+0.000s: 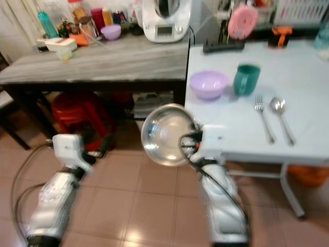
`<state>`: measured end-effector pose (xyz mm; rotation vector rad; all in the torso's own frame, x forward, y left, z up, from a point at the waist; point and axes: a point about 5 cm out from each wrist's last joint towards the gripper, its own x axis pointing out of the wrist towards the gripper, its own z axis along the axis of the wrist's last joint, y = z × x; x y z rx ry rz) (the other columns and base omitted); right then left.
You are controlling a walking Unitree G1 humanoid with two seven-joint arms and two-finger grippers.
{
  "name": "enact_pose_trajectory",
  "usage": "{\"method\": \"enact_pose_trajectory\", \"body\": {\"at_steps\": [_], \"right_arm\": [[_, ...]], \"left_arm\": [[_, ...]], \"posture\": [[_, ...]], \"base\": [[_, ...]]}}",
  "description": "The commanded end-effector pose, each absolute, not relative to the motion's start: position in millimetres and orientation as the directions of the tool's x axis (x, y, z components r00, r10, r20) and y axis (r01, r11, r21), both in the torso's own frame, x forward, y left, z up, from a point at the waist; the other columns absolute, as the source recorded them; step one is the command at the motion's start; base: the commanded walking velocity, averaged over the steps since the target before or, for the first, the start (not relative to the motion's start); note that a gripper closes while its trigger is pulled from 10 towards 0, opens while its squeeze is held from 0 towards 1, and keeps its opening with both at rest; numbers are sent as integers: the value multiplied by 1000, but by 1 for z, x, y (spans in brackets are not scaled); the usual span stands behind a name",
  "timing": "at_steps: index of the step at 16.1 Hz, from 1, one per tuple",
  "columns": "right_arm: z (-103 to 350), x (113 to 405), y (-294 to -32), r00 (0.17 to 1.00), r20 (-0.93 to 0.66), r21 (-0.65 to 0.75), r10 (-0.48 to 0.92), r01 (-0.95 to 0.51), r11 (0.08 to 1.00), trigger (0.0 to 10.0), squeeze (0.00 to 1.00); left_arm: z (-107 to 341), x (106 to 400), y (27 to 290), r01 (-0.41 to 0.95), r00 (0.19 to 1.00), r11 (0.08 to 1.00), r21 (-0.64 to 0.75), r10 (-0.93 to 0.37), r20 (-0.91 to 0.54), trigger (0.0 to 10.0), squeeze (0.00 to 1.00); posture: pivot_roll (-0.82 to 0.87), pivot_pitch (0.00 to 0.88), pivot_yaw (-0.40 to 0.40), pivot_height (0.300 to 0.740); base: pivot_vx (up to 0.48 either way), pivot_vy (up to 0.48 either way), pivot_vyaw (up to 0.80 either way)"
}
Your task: Setting the table
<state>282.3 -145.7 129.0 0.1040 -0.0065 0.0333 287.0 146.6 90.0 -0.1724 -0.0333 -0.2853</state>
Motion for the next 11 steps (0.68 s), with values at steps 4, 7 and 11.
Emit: {"method": "enact_pose_trajectory", "body": {"at_steps": [4,7,11], "right_arm": [[138,284,-139,998,57,124,40,-47,991,10000,0],[141,284,-141,997,75,121,31,-40,992,10000,0],[144,284,-145,995,103,92,13,-23,995,10000,0]], "left_arm": [[94,290,155,269,963,954,-134,-262,64,10000,0],[95,291,154,266,963,955,-130,-258,78,10000,0],[95,287,151,306,951,945,-117,-298,82,10000,0]], "posture": [[-68,18,108,740],[-70,16,107,740],[-73,12,103,740]], "base": [[0,442,0],[0,255,0],[0,0,0]]}}
